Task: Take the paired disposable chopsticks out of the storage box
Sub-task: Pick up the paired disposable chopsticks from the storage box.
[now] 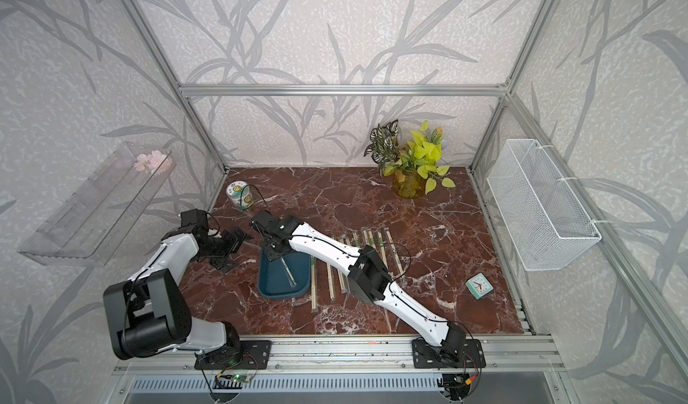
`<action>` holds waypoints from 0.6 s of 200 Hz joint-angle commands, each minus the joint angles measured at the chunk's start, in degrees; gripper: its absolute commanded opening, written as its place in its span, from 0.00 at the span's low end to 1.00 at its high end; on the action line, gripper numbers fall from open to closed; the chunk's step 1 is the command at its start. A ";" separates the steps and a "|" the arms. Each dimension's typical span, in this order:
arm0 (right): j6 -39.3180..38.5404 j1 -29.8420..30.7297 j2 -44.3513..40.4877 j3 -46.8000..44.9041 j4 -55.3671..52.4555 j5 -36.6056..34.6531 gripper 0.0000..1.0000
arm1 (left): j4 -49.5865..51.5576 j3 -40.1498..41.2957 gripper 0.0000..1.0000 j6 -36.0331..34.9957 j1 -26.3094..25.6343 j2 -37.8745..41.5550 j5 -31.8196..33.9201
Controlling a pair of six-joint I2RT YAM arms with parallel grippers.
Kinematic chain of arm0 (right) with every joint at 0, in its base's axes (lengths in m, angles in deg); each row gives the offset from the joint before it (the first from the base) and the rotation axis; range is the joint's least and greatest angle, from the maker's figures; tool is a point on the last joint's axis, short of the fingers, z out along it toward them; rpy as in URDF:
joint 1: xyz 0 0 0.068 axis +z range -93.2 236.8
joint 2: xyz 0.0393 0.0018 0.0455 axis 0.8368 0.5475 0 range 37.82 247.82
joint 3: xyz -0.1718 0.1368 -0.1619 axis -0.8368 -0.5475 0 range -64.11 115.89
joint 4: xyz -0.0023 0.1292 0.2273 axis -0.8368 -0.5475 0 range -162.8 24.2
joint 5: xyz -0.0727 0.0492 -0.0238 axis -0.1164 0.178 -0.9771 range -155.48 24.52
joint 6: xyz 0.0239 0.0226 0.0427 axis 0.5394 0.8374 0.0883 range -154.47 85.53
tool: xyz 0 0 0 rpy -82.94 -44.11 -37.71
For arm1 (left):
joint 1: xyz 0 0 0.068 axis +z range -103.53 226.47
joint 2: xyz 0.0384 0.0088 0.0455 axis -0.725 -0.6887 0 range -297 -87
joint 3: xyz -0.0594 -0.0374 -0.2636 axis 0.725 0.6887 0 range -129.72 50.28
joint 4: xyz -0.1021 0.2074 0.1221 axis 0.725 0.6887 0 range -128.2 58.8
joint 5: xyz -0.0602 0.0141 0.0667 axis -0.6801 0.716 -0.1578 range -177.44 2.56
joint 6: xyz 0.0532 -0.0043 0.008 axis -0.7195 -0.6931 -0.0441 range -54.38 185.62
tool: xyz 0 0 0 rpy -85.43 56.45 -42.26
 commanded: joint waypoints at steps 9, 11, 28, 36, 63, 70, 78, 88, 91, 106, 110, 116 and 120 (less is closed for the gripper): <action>1.15 -0.63 -6.44 -0.86 0.67 0.57 0.02 | -0.26 0.68 0.99 -1.30 0.34 0.48 -1.05; 1.19 -0.67 -6.69 -0.88 0.76 0.59 0.02 | -0.24 0.67 0.99 -1.36 0.34 0.46 -1.06; 2.01 -1.29 -8.65 -1.77 1.60 0.93 0.02 | 0.00 0.65 0.99 -1.78 0.34 0.60 -1.07; 2.42 -1.65 -9.71 -2.29 2.09 1.17 0.01 | 0.00 0.66 0.99 -1.92 0.33 0.78 -1.09; 3.92 -4.00 -12.95 -4.30 2.59 2.08 0.02 | -0.18 1.16 0.99 -1.87 0.34 1.15 -1.18; 4.36 -4.53 -13.75 -4.93 2.34 2.34 0.01 | -0.20 1.29 0.99 -1.83 0.34 1.22 -1.31; 4.65 -5.29 -14.82 -5.98 2.22 2.58 0.01 | -0.26 1.51 0.99 -1.87 0.34 1.37 -1.35; 4.92 -6.26 -16.40 -7.99 2.19 2.71 0.01 | -0.26 1.73 0.99 -1.87 0.34 1.61 -1.45; 5.05 -6.54 -16.90 -8.68 2.27 2.72 0.01 | -0.31 1.81 0.99 -1.86 0.33 1.69 -1.44; 5.06 -7.93 -20.16 -14.15 3.96 2.62 0.01 | -0.44 2.29 0.99 -1.70 0.26 2.22 -1.48; 5.08 -8.38 -21.33 -15.99 4.57 2.51 0.01 | -0.52 2.40 0.99 -1.66 0.26 2.36 -1.65; 5.24 -9.00 -23.08 -19.14 5.94 2.53 0.01 | -0.54 2.61 0.99 -1.61 0.25 2.42 -1.70; 5.42 -9.43 -24.32 -21.44 7.10 2.53 0.01 | -0.56 2.73 0.99 -1.53 0.26 2.56 -1.70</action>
